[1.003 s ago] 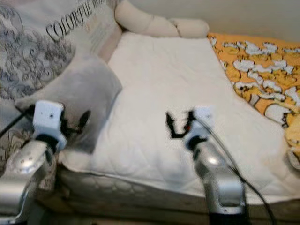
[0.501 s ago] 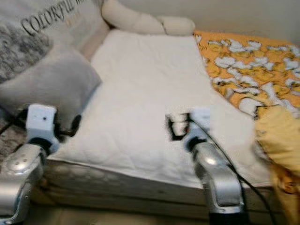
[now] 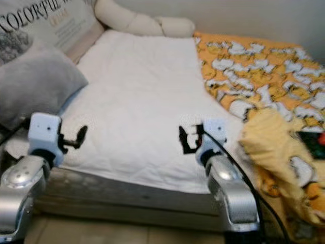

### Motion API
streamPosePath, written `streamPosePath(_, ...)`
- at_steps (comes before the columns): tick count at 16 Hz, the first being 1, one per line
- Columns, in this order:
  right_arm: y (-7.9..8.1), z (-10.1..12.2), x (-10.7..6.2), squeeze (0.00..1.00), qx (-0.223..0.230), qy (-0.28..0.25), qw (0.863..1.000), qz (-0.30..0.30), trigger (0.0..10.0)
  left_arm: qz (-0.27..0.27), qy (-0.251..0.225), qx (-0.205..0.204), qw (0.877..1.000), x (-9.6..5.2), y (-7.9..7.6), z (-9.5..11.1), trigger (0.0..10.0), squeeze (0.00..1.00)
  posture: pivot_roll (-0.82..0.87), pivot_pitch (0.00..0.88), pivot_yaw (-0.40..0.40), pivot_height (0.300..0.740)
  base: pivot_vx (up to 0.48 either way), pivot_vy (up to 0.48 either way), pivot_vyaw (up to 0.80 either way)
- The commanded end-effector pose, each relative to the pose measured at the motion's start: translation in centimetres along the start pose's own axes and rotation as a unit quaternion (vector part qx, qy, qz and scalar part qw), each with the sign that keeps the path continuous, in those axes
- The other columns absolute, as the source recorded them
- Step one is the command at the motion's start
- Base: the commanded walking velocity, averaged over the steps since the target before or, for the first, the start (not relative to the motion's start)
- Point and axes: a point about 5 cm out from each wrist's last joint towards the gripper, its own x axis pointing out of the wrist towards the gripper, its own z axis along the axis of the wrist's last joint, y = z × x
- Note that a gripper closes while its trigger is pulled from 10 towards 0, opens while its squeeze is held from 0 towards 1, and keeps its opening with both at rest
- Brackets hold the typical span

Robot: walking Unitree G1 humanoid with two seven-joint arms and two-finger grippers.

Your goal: Clean up the room

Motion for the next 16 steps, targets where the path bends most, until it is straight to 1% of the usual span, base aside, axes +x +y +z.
streamPosePath(1,-0.84,0.28,-0.15,0.0,-0.003,-0.006,1.0,-0.019,10.0,-0.009,0.001,0.002,1.0,0.09,-0.48,0.14,10.0,1.0,-0.04,0.0,-0.031,0.74,0.0,-0.368,0.0)
streamPosePath(6,-0.84,0.17,-0.25,0.0,-0.003,-0.005,1.0,-0.018,10.0,-0.009,0.003,0.007,1.0,0.05,-0.56,0.15,10.0,1.0,-0.04,0.0,-0.03,0.74,0.0,-0.368,0.0)
streamPosePath(8,-0.82,0.27,-0.23,0.0,-0.011,-0.006,1.0,-0.015,10.0,-0.013,0.005,0.007,1.0,0.0,-0.76,0.05,10.0,1.0,-0.04,0.0,-0.031,0.74,0.0,-0.368,0.0)
streamPosePath(9,-0.81,0.29,-0.22,0.0,-0.013,-0.006,1.0,-0.012,10.0,-0.015,0.006,0.008,1.0,-0.02,-0.85,0.04,10.0,1.0,-0.04,0.0,-0.032,0.74,0.0,-0.368,0.49)
streamPosePath(14,-1.16,0.11,-0.23,0.0,-0.006,-0.004,1.0,-0.02,10.0,-0.02,0.008,0.016,1.0,-0.02,-0.98,0.01,10.0,1.0,-0.04,0.0,-0.029,0.74,0.0,-0.37,0.8)
streamPosePath(15,-1.15,0.12,-0.2,0.0,-0.006,-0.004,1.0,-0.02,10.0,-0.02,0.009,0.016,1.0,0.02,-0.95,0.02,10.0,1.0,-0.05,0.0,-0.027,0.74,0.0,-0.368,0.54)
streamPosePath(16,-1.19,0.05,-0.21,0.0,-0.001,-0.003,1.0,-0.025,10.0,-0.02,0.008,0.017,1.0,0.04,-0.95,0.02,10.0,1.0,-0.04,0.0,-0.027,0.74,0.0,-0.368,0.0)
